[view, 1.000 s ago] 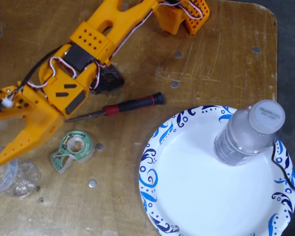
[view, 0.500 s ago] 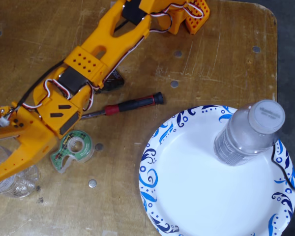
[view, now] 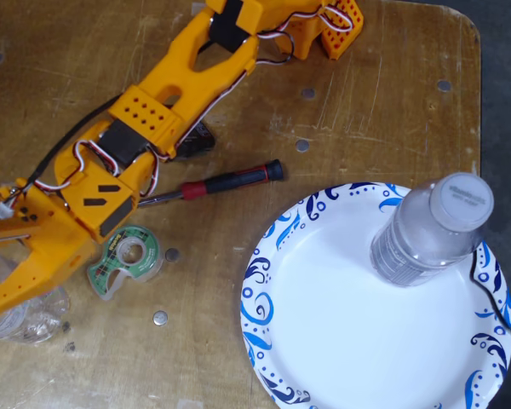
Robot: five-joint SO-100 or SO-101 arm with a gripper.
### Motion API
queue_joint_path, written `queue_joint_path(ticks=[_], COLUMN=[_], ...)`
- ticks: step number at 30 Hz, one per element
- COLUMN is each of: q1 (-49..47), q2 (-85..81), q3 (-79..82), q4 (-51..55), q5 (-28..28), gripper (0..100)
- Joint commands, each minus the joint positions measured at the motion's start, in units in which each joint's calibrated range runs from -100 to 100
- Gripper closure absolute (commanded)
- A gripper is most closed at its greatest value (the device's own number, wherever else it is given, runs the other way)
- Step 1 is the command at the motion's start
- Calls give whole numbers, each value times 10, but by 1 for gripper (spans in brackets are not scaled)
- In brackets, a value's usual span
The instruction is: Move the bottles to the plate
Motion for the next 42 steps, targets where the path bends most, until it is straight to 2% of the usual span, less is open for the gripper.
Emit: queue_joint_path(ticks=[1, 11, 17, 32, 35, 42], q1=[21, 44, 52, 35, 18, -48], q2=[-6, -4, -5, -37, -71, -206], q3=[-25, -20, -21, -42, -50, -71], q4=[-6, -6, -5, 4, 55, 259], q5=[-1, -2, -2, -2, -6, -27], gripper=[80, 83, 92, 93, 93, 93])
